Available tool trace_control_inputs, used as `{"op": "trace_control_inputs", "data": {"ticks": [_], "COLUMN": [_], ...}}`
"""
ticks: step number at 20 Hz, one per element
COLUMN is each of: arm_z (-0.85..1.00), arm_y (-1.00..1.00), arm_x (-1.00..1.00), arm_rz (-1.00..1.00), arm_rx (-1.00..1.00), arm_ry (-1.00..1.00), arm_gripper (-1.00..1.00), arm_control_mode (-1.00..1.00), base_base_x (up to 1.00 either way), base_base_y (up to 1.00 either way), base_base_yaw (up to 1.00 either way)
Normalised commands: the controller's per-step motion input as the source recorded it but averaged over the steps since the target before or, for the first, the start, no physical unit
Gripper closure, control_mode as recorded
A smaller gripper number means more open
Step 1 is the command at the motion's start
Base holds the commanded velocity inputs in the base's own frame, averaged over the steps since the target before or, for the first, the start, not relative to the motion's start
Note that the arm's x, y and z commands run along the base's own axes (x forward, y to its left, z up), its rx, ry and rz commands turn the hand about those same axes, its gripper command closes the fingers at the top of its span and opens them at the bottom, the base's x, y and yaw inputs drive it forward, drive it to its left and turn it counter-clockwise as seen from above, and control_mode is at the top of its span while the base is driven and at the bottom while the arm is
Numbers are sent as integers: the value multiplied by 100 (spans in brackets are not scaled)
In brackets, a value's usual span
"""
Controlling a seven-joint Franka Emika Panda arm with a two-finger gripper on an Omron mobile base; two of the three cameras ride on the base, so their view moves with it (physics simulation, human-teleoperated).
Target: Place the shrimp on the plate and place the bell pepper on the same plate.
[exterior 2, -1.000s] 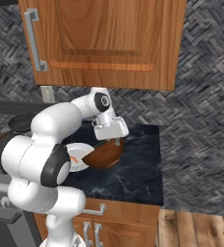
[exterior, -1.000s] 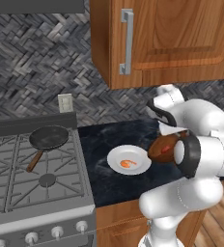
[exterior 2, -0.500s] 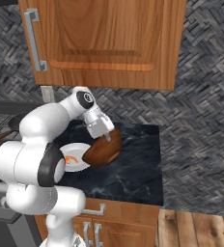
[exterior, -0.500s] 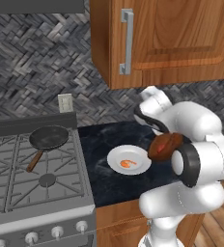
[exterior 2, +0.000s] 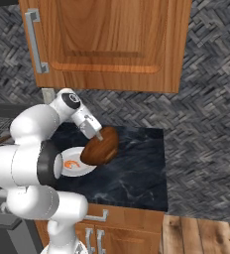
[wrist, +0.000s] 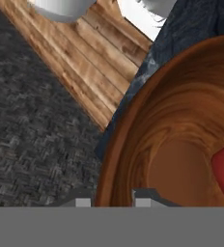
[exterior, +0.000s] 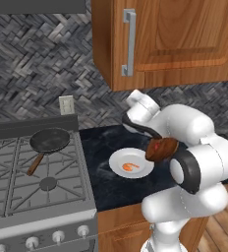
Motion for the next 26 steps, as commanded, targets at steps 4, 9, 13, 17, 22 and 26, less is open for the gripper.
{"op": "trace_control_inputs", "data": {"ticks": [4, 9, 13, 17, 22, 26], "arm_z": [2, 0, 0, 0, 5, 5], "arm_y": [31, 28, 14, 10, 8, 19], "arm_x": [1, 0, 0, 0, 1, 0], "arm_rz": [0, 0, 0, 0, 0, 0], "arm_rx": [-13, -13, -10, -8, -6, -8], "arm_ry": [-3, 0, 0, 0, 0, 0], "arm_gripper": [100, 100, 100, 100, 100, 100], "arm_control_mode": [-100, -100, -100, -100, -100, -100], "base_base_x": [0, 0, 0, 0, 0, 0], "base_base_y": [0, 0, 0, 0, 0, 0], "base_base_yaw": [0, 0, 0, 0, 0, 0]}}
